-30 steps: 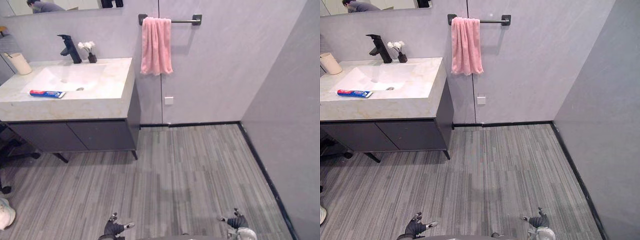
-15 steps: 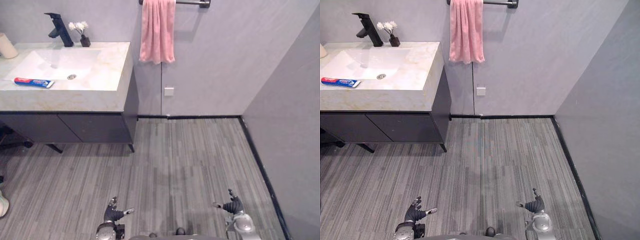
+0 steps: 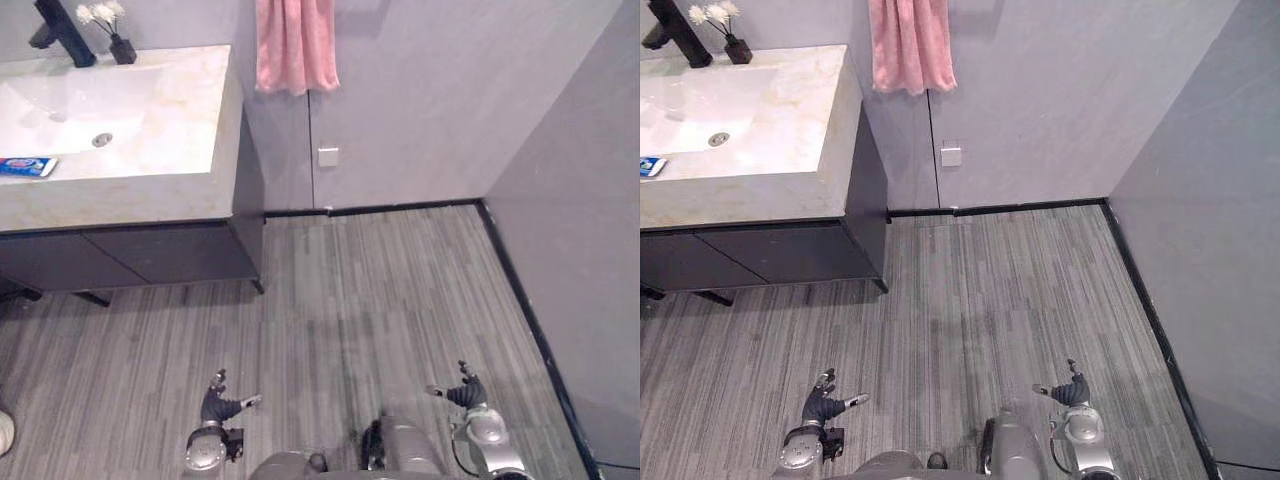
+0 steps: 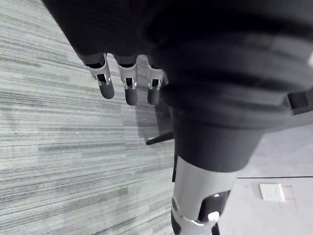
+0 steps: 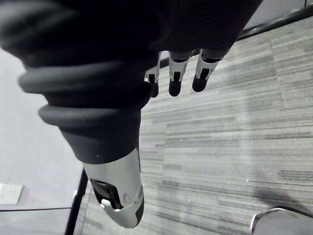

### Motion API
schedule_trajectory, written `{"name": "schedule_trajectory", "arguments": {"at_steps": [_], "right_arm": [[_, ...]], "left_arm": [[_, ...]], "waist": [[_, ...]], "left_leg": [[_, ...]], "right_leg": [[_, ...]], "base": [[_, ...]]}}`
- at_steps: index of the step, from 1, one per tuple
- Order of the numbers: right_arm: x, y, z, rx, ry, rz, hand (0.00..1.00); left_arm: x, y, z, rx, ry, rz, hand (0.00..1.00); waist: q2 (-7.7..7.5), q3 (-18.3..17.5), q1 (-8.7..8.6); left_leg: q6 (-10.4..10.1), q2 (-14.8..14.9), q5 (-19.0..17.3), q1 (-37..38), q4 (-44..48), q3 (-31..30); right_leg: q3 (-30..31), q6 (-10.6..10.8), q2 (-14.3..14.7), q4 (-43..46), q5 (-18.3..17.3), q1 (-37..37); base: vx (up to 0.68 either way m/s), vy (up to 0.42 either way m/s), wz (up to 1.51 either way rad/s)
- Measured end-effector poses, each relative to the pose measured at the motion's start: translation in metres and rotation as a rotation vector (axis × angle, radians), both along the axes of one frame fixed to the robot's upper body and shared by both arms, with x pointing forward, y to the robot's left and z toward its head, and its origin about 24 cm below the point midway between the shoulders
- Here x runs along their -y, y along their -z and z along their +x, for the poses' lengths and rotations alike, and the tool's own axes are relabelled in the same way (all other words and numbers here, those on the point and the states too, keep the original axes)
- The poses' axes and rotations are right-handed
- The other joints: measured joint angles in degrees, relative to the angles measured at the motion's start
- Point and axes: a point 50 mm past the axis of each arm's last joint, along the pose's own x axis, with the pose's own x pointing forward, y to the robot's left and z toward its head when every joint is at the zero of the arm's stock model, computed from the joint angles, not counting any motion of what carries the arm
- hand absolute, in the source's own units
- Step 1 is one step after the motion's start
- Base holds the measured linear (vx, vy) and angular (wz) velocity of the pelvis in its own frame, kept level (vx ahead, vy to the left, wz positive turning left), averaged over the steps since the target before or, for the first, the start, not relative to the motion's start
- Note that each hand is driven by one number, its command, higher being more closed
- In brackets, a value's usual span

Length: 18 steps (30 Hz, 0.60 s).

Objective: Organize washtable

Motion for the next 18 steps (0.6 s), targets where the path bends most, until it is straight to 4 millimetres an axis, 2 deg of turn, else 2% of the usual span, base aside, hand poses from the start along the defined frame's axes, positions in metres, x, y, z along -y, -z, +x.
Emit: {"name": "schedule_trajectory", "arguments": {"at_steps": [1,2,3,4,5,6,7,8,9,11,13,14,16,17,18], "right_arm": [[0.0,-0.002,0.002,0.007,-0.002,-0.003,0.0],[0.001,-0.003,0.003,0.018,-0.004,-0.006,0.0],[-0.001,-0.005,0.002,0.025,-0.014,-0.01,0.0],[-0.001,-0.004,0.0,0.022,-0.023,-0.014,0.0],[-0.002,-0.004,0.0,0.021,-0.024,-0.012,0.0],[-0.005,-0.006,0.003,0.031,-0.037,-0.01,0.0],[-0.005,-0.006,0.004,0.035,-0.043,-0.01,0.0],[-0.006,-0.007,0.005,0.039,-0.046,-0.009,0.0],[-0.011,-0.006,0.005,0.039,-0.05,0.002,0.0],[-0.016,-0.005,0.006,0.047,-0.062,0.017,0.0],[-0.016,-0.008,0.009,0.071,-0.058,0.027,0.0],[-0.016,-0.01,0.013,0.084,-0.053,0.028,0.0],[-0.014,-0.009,0.011,0.078,-0.033,0.033,0.0],[-0.01,-0.008,0.009,0.074,-0.007,0.034,0.0],[-0.008,-0.008,0.008,0.072,0.002,0.031,0.0]], "left_arm": [[0.0,-0.001,0.002,0.004,0.002,0.001,0.0],[-0.001,-0.002,0.004,0.01,0.003,0.005,0.0],[-0.002,-0.002,0.003,0.007,0.004,0.009,0.0],[-0.001,0.0,0.001,-0.002,0.001,0.004,0.0],[0.003,0.001,0.003,0.0,0.005,-0.008,0.0],[0.006,0.0,0.006,0.009,0.009,-0.014,0.0],[0.008,0.0,0.006,0.01,0.008,-0.019,0.0],[0.011,0.001,0.006,0.011,0.008,-0.03,0.0],[0.01,0.001,0.005,0.008,0.001,-0.032,0.0],[0.01,0.003,0.001,0.0,-0.004,-0.033,0.0],[0.01,0.003,0.0,-0.002,-0.006,-0.036,0.0],[0.011,0.002,0.002,0.003,-0.005,-0.037,0.0],[0.013,0.002,0.004,0.008,-0.009,-0.045,0.0],[0.017,0.003,0.004,0.009,-0.009,-0.057,0.0],[0.019,0.003,0.004,0.009,-0.01,-0.063,0.0]], "waist": [[-0.01,0.13,-0.36],[-0.43,0.06,-0.46],[-1.37,-0.01,-0.66],[-1.68,0.18,-0.88],[-0.58,-0.03,-0.79],[-0.77,0.0,-1.29],[-0.59,0.12,-1.37],[-0.1,0.51,-1.12],[0.02,1.17,-0.48],[-0.95,1.81,0.65],[-1.46,1.98,1.92],[-1.15,2.28,2.35],[-1.94,3.07,2.64],[-1.75,3.01,2.67],[-1.64,3.01,2.67]], "left_leg": [[-0.66,0.39,-0.22,0.62,-0.12,-0.21],[-2.08,0.58,-0.81,1.76,-0.16,-0.39],[-3.71,0.39,-1.78,3.35,-0.07,-0.59],[-5.21,0.69,-2.71,4.69,0.53,-1.16],[-6.44,2.68,-2.33,2.93,5.54,-1.61],[-8.61,3.32,0.09,-1.09,15.11,-1.5],[-8.82,4.25,2.58,-4.04,22.05,-1.54],[-8.79,7.04,5.1,-9.51,34.79,-1.28],[-7.37,10.06,4.25,-12.76,45.41,0.31],[-5.58,11.11,3.15,-16.9,52.2,1.43],[-5.17,10.66,2.51,-22.26,49.62,2.38],[-4.42,9.88,2.03,-25.4,43.92,2.76],[-4.81,6.9,2.46,-27.73,29.6,2.71],[-6.23,4.83,4.69,-27.89,18.4,2.44],[-6.29,4.22,6.67,-27.94,13.18,2.05]], "right_leg": [[0.04,-0.22,0.67,-2.38,1.9,-0.93],[0.87,-0.64,0.94,-6.31,5.85,-1.63],[1.78,-2.09,0.67,-9.4,10.6,-1.82],[1.91,-5.61,0.13,-7.71,15.61,-1.68],[0.3,-6.21,0.69,-4.72,12.52,-1.54],[-0.23,-6.77,0.72,-5.09,10.53,-0.23],[-0.61,-7.1,0.96,-6.5,10.07,1.41],[-0.76,-7.49,2.22,-10.15,9.77,5.98],[-0.73,-7.96,3.83,-14.34,9.47,12.23],[0.61,-8.31,4.58,-19.21,8.88,19.98],[2.08,-8.08,4.61,-23.07,8.71,24.55],[2.71,-7.75,4.38,-24.95,8.51,26.88],[3.2,-6.42,2.88,-26.27,7.61,29.59],[3.52,-5.33,2.01,-27.53,6.81,31.55],[3.55,-4.59,1.94,-28.01,6.27,32.43]], "base": [[0.44,-0.088,0.25],[0.53,-0.129,0.26],[0.46,-0.132,0.32],[0.56,-0.18,0.26],[0.53,-0.204,0.3],[0.53,-0.218,0.24],[0.54,-0.242,0.29],[0.66,-0.264,0.12],[0.54,-0.212,0.03],[0.51,-0.148,-0.28],[0.45,-0.075,-0.35],[0.4,0.022,-0.23],[0.4,0.067,-0.18],[0.33,0.096,-0.09],[0.42,0.16,-0.21]]}}
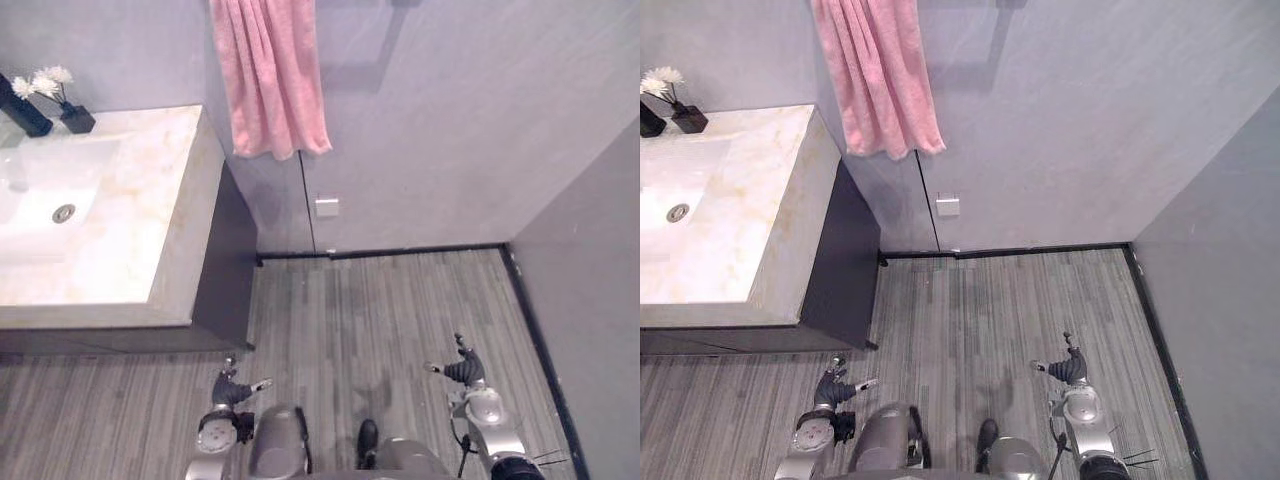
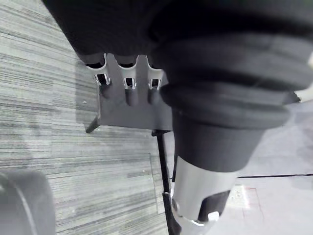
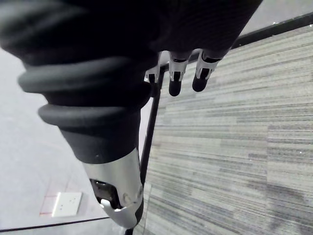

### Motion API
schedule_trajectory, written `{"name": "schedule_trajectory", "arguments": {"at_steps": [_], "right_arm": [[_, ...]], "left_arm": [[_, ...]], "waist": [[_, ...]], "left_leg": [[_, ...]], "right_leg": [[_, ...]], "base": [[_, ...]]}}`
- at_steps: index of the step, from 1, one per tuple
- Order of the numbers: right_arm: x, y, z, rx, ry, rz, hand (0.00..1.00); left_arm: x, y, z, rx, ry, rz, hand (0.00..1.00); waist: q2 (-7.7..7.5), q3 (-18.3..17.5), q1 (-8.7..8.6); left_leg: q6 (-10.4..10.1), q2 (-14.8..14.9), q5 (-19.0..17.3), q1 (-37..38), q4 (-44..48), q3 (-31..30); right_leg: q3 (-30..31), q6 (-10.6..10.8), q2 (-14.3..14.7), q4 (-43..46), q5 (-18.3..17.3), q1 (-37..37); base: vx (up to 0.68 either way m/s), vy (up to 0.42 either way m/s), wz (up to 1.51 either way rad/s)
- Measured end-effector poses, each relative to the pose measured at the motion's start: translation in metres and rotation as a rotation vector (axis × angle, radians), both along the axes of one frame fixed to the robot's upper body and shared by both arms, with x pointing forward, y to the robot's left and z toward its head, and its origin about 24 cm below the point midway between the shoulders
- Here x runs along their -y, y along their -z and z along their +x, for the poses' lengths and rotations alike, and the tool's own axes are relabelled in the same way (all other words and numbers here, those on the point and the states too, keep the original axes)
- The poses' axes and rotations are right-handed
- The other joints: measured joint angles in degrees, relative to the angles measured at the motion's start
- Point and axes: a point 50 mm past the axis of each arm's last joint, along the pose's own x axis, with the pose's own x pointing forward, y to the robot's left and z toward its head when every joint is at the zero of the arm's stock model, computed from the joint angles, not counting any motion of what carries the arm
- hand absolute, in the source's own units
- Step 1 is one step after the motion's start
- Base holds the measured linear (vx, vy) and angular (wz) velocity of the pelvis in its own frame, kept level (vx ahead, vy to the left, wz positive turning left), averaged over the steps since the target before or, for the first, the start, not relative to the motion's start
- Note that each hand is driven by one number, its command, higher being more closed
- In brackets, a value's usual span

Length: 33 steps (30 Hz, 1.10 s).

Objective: Organize washtable

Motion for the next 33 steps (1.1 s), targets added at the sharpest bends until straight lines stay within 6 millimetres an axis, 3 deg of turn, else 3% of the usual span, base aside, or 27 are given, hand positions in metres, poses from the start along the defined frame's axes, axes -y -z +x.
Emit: {"name": "schedule_trajectory", "arguments": {"at_steps": [1,2,3,4,6,8,9,10,12,14,15,16,17,18,19,22,23,24,27,28,29,30,33], "right_arm": [[0.003,0.002,-0.003,-0.014,0.007,-0.009,0.0],[0.003,0.005,-0.007,-0.034,0.011,-0.008,0.0],[-0.002,0.009,-0.012,-0.053,0.012,0.004,0.0],[-0.005,0.012,-0.016,-0.062,0.018,0.012,0.0],[-0.004,0.013,-0.017,-0.069,0.021,0.012,0.0],[-0.009,0.016,-0.02,-0.083,0.018,0.026,0.0],[-0.01,0.018,-0.021,-0.09,0.018,0.029,0.0],[-0.012,0.02,-0.024,-0.102,0.012,0.031,0.0],[-0.017,0.02,-0.021,-0.102,-0.02,0.029,0.0],[-0.018,0.019,-0.017,-0.099,-0.027,0.029,0.0],[-0.018,0.019,-0.016,-0.097,-0.029,0.026,0.0],[-0.018,0.019,-0.016,-0.098,-0.029,0.025,0.0],[-0.018,0.022,-0.021,-0.113,-0.027,0.026,0.0],[-0.013,0.026,-0.03,-0.145,-0.017,0.017,0.0],[-0.012,0.027,-0.033,-0.155,-0.014,0.015,0.0],[-0.013,0.029,-0.037,-0.163,-0.009,0.021,0.0],[-0.015,0.03,-0.038,-0.165,-0.008,0.029,0.0],[-0.016,0.03,-0.038,-0.163,-0.002,0.037,0.0],[-0.011,0.028,-0.036,-0.15,0.02,0.035,0.0],[-0.008,0.027,-0.035,-0.145,0.033,0.034,0.0],[-0.006,0.027,-0.035,-0.146,0.039,0.029,0.0],[-0.001,0.027,-0.038,-0.153,0.046,0.019,0.0],[-0.004,0.031,-0.045,-0.176,0.051,0.03,0.0]], "left_arm": [[0.002,0.001,-0.001,-0.004,0.0,-0.006,0.0],[0.002,0.002,-0.003,-0.011,-0.001,-0.005,0.0],[-0.002,0.002,-0.005,-0.017,-0.005,0.006,0.0],[-0.003,0.002,-0.004,-0.016,-0.002,0.01,0.0],[0.001,0.001,-0.001,-0.009,0.007,0.002,0.0],[-0.002,0.003,-0.004,-0.029,0.007,0.01,0.0],[-0.003,0.004,-0.005,-0.037,0.007,0.013,0.0],[-0.005,0.005,-0.006,-0.044,0.008,0.02,0.0],[-0.008,0.004,-0.006,-0.046,0.011,0.028,0.0],[-0.008,0.006,-0.006,-0.053,0.009,0.027,0.0],[-0.007,0.007,-0.007,-0.06,0.01,0.025,0.0],[-0.008,0.007,-0.008,-0.064,0.01,0.026,0.0],[-0.01,0.01,-0.011,-0.082,0.009,0.033,0.0],[-0.007,0.014,-0.015,-0.107,0.006,0.023,0.0],[-0.006,0.014,-0.015,-0.105,0.007,0.018,0.0],[0.002,0.014,-0.013,-0.094,0.005,-0.006,0.0],[0.006,0.013,-0.012,-0.087,0.005,-0.017,0.0],[0.009,0.014,-0.012,-0.087,0.004,-0.026,0.0],[0.013,0.011,-0.009,-0.067,0.005,-0.036,0.0],[0.012,0.009,-0.006,-0.052,0.006,-0.034,0.0],[0.012,0.006,-0.003,-0.033,0.007,-0.032,0.0],[0.012,0.001,0.001,-0.008,0.008,-0.029,0.0],[0.005,-0.012,0.011,0.062,0.016,-0.003,0.0]], "waist": [[1.07,-0.57,0.02],[1.73,-1.11,0.07],[-0.09,-1.84,0.28],[-2.05,-2.98,0.06],[-2.03,-3.11,0.14],[-2.29,-3.02,-0.11],[-2.2,-3.0,-0.22],[-1.8,-3.01,-0.36],[-1.46,-3.1,-0.79],[-1.21,-2.97,-1.78],[-0.94,-2.9,-1.86],[-1.04,-2.95,-1.84],[-1.97,-3.31,-1.72],[-1.58,-3.79,-1.92],[-1.06,-4.37,-1.78],[0.04,-4.58,-1.82],[0.04,-4.48,-1.44],[0.0,-4.46,-1.03],[0.01,-4.44,-0.74],[0.76,-4.77,-0.46],[1.01,-4.73,-0.43],[2.72,-5.01,-0.49],[1.4,-5.32,-0.32]], "left_leg": [[0.56,-0.39,4.47,0.0,-6.8,-0.84],[3.15,-0.39,9.8,0.25,-5.72,-1.36],[5.76,-1.8,10.32,0.17,-2.95,-1.29],[6.61,-3.94,7.44,0.18,-2.02,-0.33],[7.59,-4.83,5.2,1.12,-0.94,0.39],[8.9,-7.07,2.29,7.27,-2.79,0.56],[9.15,-7.52,1.79,9.22,-3.34,0.42],[9.48,-7.67,0.81,12.92,-4.35,0.25],[9.63,-7.62,0.7,18.37,-7.86,-1.1],[9.59,-6.74,0.71,20.31,-9.55,-2.33],[8.65,-5.84,0.29,21.79,-10.22,-2.4],[7.66,-5.7,-0.1,22.34,-10.25,-2.46],[5.36,-6.06,-1.56,23.58,-9.89,-2.87],[3.85,-5.4,-2.65,24.6,-8.84,-4.72],[3.74,-4.67,-2.6,24.52,-8.18,-5.14],[1.75,-1.63,-3.24,19.06,6.1,-5.22],[-0.26,0.06,-2.79,15.62,14.62,-4.77],[0.22,1.43,-3.17,14.79,17.0,-3.86],[0.89,2.47,-3.56,13.41,11.47,-3.83],[0.44,2.41,-3.23,13.4,5.29,-4.79],[-0.69,2.48,-0.89,13.58,-0.91,-5.82],[-0.99,3.01,3.38,13.58,-5.03,-6.8],[-0.12,1.2,4.01,15.36,-7.98,-6.71]], "right_leg": [[0.52,1.09,0.59,-0.25,-1.57,1.14],[1.2,2.34,0.62,0.75,-3.71,2.38],[2.01,3.59,-1.53,3.68,-6.76,2.49],[2.19,4.86,-3.94,7.74,-8.79,1.27],[3.38,5.34,-5.53,16.52,-8.98,-2.08],[5.9,9.81,-8.7,38.8,-6.6,-9.85],[6.18,9.82,-9.09,43.2,-7.27,-11.3],[5.96,8.24,-9.26,47.63,-8.49,-13.47],[3.47,5.77,-8.31,44.17,-10.18,-17.86],[2.55,5.23,-6.46,35.56,-10.1,-21.24],[2.88,5.52,-4.87,25.35,-7.78,-22.19],[3.17,5.31,-4.02,20.7,-5.36,-22.0],[4.93,3.81,-3.47,14.43,4.34,-21.83],[4.8,2.94,-3.44,15.84,6.96,-21.1],[4.47,2.74,-3.07,15.81,6.52,-20.78],[1.6,1.1,-2.0,13.52,3.44,-16.82],[1.24,0.35,-1.36,11.96,2.95,-14.0],[1.13,-0.25,-1.01,10.75,2.56,-11.49],[1.63,-0.27,-1.11,8.87,2.55,-9.01],[1.9,-0.26,-1.22,8.79,2.55,-8.98],[1.95,0.28,-0.96,8.65,2.4,-8.96],[2.0,1.32,-0.15,8.44,1.88,-8.58],[2.18,2.74,-2.17,7.8,1.65,-7.97]], "base": [[0.43,0.224,-0.27],[0.55,0.288,-0.31],[0.59,0.256,-0.16],[0.53,0.178,-0.04],[0.5,0.195,-0.06],[0.51,0.219,-0.04],[0.46,0.134,0.15],[0.37,0.085,0.2],[0.46,0.045,0.32],[0.37,-0.029,0.49],[0.39,-0.069,0.46],[0.45,-0.093,0.44],[0.44,-0.141,0.55],[0.38,-0.146,0.54],[0.45,-0.235,0.57],[0.32,-0.195,0.34],[0.28,-0.139,0.1],[0.27,-0.115,-0.01],[0.2,-0.025,-0.14],[0.1,0.058,-0.17],[0.14,0.112,-0.13],[0.13,0.143,-0.04],[0.1,0.134,0.08]]}}
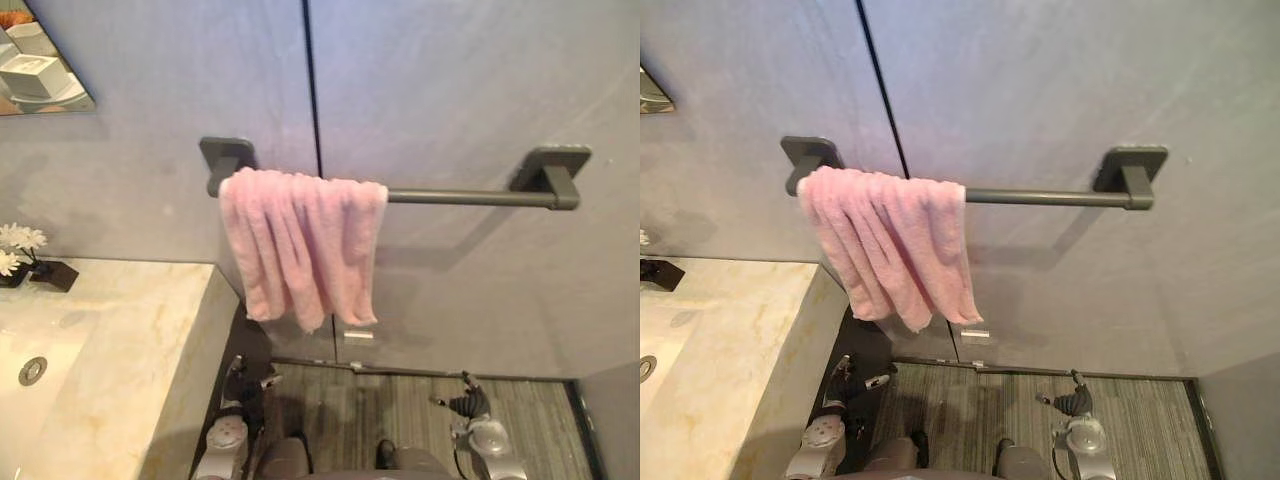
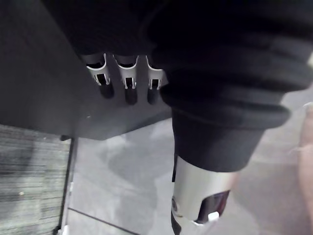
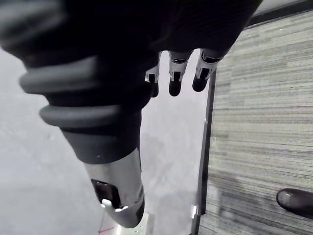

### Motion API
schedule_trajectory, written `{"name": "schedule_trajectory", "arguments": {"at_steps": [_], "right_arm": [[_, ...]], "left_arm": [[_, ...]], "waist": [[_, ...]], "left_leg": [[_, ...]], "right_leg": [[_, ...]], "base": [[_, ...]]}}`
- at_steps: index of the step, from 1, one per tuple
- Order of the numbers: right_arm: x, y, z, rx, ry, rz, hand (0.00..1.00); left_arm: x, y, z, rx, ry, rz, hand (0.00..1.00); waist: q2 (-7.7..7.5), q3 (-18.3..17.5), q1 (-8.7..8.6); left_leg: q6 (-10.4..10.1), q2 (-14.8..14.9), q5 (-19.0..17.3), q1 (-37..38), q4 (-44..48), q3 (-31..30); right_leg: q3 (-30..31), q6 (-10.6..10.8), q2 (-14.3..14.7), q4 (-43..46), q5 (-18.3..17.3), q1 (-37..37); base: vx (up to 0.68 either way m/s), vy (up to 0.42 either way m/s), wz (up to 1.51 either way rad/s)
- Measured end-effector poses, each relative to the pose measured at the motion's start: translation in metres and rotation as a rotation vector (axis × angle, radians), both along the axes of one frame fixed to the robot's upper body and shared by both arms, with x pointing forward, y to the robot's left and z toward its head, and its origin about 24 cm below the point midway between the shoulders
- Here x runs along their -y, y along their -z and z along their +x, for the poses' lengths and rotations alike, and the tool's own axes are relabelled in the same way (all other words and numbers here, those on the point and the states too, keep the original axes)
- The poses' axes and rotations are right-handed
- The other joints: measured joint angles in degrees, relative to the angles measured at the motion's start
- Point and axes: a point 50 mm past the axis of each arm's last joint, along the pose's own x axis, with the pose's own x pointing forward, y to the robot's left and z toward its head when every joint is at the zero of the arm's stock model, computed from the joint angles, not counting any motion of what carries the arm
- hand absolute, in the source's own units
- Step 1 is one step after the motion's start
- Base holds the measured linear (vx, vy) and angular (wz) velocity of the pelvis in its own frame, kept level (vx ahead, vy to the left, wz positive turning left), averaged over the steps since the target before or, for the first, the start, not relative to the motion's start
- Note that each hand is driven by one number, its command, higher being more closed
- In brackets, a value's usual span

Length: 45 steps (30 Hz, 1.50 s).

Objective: Organize washtable

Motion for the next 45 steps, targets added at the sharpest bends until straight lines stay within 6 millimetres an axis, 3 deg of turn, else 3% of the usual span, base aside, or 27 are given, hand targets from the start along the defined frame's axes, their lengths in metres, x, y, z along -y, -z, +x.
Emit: {"name": "schedule_trajectory", "arguments": {"at_steps": [2,9,19,20,26,31,40,45], "right_arm": [[0.0,0.001,-0.004,-0.009,0.003,0.001,0.0],[-0.001,-0.001,-0.005,0.013,-0.006,0.006,0.0],[-0.006,-0.001,-0.003,0.001,-0.081,-0.006,0.0],[-0.007,-0.001,-0.002,0.001,-0.09,-0.001,0.0],[-0.014,-0.005,0.008,0.024,-0.148,-0.008,0.0],[-0.02,-0.026,0.029,0.144,-0.197,-0.027,0.0],[-0.055,-0.099,0.077,0.516,-0.431,-0.023,0.0],[-0.092,-0.13,0.099,0.642,-0.656,0.056,0.0]], "left_arm": [[-0.003,-0.017,0.002,0.084,0.015,0.014,0.0],[0.0,-0.053,0.012,0.257,0.051,0.039,0.0],[0.0,-0.084,0.035,0.4,0.142,0.126,0.0],[0.003,-0.087,0.039,0.412,0.163,0.142,1.0],[0.014,-0.089,0.05,0.418,0.254,0.191,1.0],[0.02,-0.088,0.052,0.415,0.301,0.22,1.0],[0.016,-0.089,0.053,0.415,0.313,0.247,1.0],[0.027,-0.092,0.058,0.433,0.378,0.25,1.0]], "waist": [[-0.44,-0.25,0.0],[-0.42,-1.11,-0.02],[-0.72,-2.23,-1.48],[-0.82,-2.51,-1.53],[-1.03,-2.71,-2.57],[-1.27,-2.85,-3.05],[-2.62,-3.98,-2.84],[-2.99,-4.22,-2.56]], "left_leg": [[0.75,-1.58,1.36,1.63,-3.5,0.45],[1.1,-2.6,3.37,5.1,-9.22,0.99],[1.11,-2.74,5.36,8.78,-13.59,1.37],[1.19,-2.8,5.52,8.86,-13.69,1.46],[1.65,-3.17,8.15,9.14,-16.6,1.75],[1.33,-2.96,8.48,10.25,-17.94,3.51],[1.34,-3.4,9.02,9.81,-18.9,3.46],[1.68,-3.55,9.25,9.83,-18.91,3.18]], "right_leg": [[0.16,0.86,-1.23,-1.37,0.3,0.54],[0.59,1.57,-1.39,-3.82,0.81,2.26],[1.12,1.42,-0.87,-6.48,2.48,4.82],[1.26,1.49,-0.81,-6.98,2.93,5.0],[1.95,1.81,-0.83,-9.77,5.89,4.9],[3.79,2.02,-0.75,-11.26,7.03,4.49],[5.11,2.42,-0.47,-12.97,8.58,3.96],[5.27,2.28,-0.53,-13.68,8.82,4.74]], "base": [[0.06,0.09,0.02],[0.02,0.017,-0.02],[-0.01,-0.002,-0.03],[-0.08,-0.001,-0.04],[-0.12,0.001,-0.05],[-0.1,0.006,-0.24],[0.0,0.005,-0.06],[0.04,-0.001,-0.01]]}}
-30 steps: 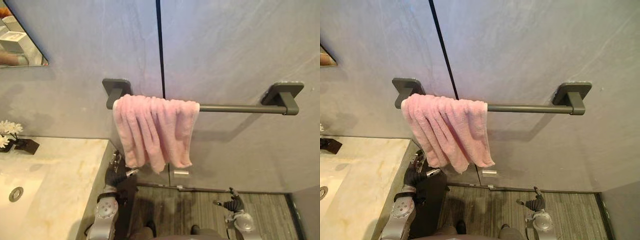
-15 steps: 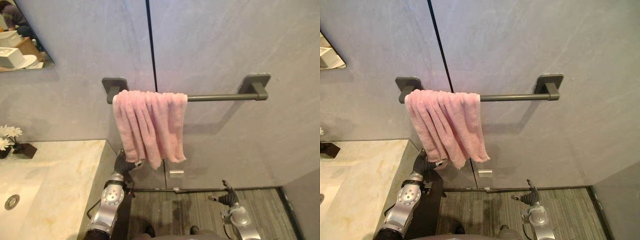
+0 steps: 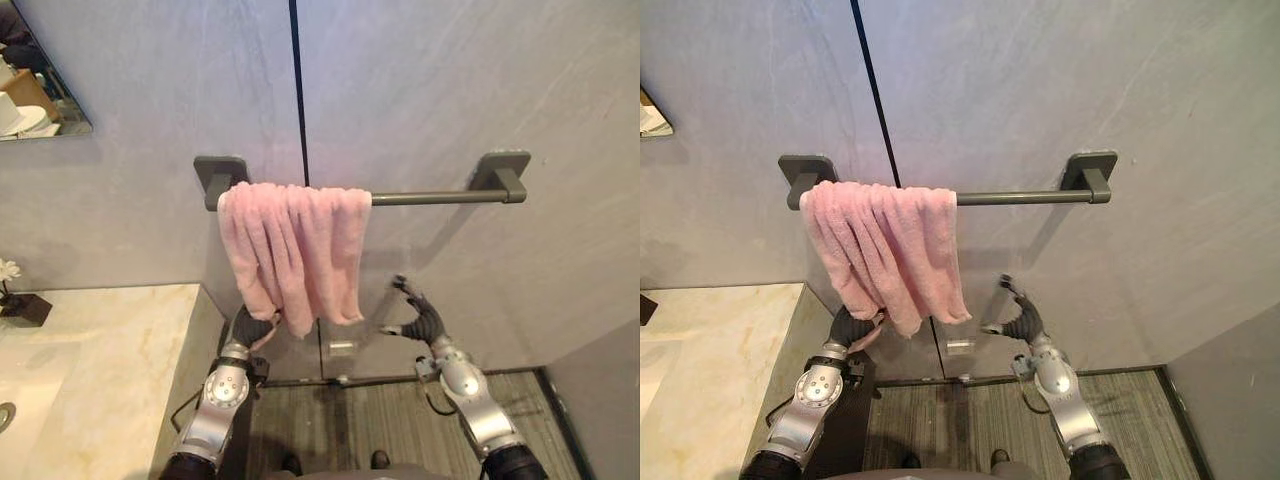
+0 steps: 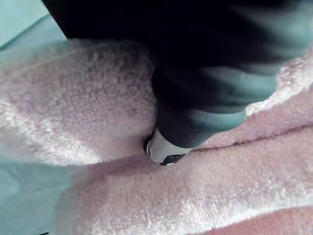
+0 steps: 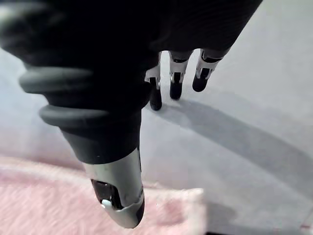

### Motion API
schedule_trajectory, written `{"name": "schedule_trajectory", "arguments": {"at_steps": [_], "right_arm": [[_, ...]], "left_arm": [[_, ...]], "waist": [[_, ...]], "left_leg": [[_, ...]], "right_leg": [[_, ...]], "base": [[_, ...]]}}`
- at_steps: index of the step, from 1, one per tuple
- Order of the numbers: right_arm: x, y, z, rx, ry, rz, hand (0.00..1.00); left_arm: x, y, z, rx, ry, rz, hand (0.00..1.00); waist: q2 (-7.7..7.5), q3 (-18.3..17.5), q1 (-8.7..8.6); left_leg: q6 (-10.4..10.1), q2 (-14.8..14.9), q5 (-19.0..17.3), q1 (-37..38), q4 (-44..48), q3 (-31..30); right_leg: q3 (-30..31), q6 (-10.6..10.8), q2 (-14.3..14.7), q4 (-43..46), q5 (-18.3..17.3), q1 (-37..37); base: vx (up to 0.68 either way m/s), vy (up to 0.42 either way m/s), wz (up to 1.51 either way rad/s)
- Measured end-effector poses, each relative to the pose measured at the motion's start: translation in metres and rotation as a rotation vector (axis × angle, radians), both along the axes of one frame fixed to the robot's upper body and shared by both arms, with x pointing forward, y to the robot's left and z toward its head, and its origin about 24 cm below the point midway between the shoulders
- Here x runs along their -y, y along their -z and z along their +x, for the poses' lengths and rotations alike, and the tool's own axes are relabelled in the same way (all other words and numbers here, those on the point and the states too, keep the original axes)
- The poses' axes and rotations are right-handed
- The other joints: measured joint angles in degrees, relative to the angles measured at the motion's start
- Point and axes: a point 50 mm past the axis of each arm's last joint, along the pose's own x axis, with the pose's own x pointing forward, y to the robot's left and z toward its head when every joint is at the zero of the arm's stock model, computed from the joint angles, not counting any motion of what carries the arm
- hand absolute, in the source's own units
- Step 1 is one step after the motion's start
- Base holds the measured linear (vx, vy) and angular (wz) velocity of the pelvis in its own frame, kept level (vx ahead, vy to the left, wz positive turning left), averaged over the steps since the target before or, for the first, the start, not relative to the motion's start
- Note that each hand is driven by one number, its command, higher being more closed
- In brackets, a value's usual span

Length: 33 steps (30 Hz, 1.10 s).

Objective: Organize washtable

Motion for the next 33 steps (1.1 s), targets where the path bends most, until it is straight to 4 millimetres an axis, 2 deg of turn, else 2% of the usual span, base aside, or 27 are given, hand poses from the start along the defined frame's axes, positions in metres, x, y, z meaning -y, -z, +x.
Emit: {"name": "schedule_trajectory", "arguments": {"at_steps": [8,9,14,20,25,27,29,33], "right_arm": [[-0.04,-0.014,0.01,0.04,-0.198,0.01,0.0],[-0.045,-0.016,0.011,0.047,-0.217,0.007,1.0],[-0.062,-0.019,0.022,0.048,-0.244,0.023,1.0],[-0.06,-0.011,0.026,0.02,-0.194,0.025,1.0],[-0.036,-0.011,0.034,0.013,-0.063,0.058,1.0],[-0.017,-0.008,0.034,0.01,0.03,0.077,1.0],[-0.001,-0.006,0.031,0.008,0.104,0.09,1.0],[0.009,-0.006,0.017,0.02,0.162,0.134,1.0]], "left_arm": [[0.016,0.001,0.0,-0.001,0.04,-0.027,1.0],[0.02,0.002,-0.001,-0.004,0.045,-0.036,1.0],[0.025,0.009,-0.002,-0.032,0.049,-0.046,1.0],[0.027,0.009,-0.002,-0.031,0.043,-0.058,1.0],[0.021,0.009,-0.002,-0.027,0.018,-0.059,1.0],[0.015,0.008,-0.002,-0.025,-0.002,-0.059,1.0],[0.012,0.008,-0.003,-0.023,-0.015,-0.068,1.0],[0.021,0.003,-0.003,-0.002,0.013,-0.106,1.0]], "waist": [[0.12,-0.06,1.03],[0.2,-0.12,1.31],[1.01,-0.9,1.48],[1.03,-0.97,1.58],[0.97,-0.95,1.49],[0.88,-0.94,1.56],[0.8,-0.91,1.34],[0.68,-0.9,1.07]], "left_leg": [[0.03,0.26,0.02,-0.23,0.0,-1.38],[0.08,0.34,0.08,-0.27,-0.02,-1.68],[0.11,0.26,0.64,-0.96,-0.09,-2.89],[-0.01,0.03,1.22,-1.18,-0.21,-3.9],[-0.16,0.07,1.62,-1.39,-0.39,-5.12],[-0.16,0.05,1.62,-1.14,-0.56,-5.2],[-0.16,0.04,1.62,-1.15,-0.56,-5.13],[-0.16,0.39,1.57,-1.16,-0.57,-4.82]], "right_leg": [[-0.91,-0.03,0.09,0.03,-0.02,0.33],[-1.13,-0.03,0.1,0.06,-0.02,0.39],[-2.35,-0.04,-0.07,0.15,-0.03,0.28],[-3.31,-0.07,0.13,0.24,-0.03,0.37],[-4.6,-0.07,0.19,0.19,-0.03,0.76],[-4.76,-0.06,0.17,0.08,-0.03,1.14],[-4.68,-0.06,0.15,0.05,-0.04,1.1],[-4.22,-0.05,0.17,-0.02,-0.06,0.94]], "base": [[-0.02,-0.014,0.06],[-0.03,-0.015,0.12],[-0.03,-0.011,0.13],[-0.02,-0.005,0.08],[-0.03,-0.016,0.13],[-0.03,-0.009,0.04],[-0.02,-0.003,0.0],[-0.02,-0.01,-0.05]]}}
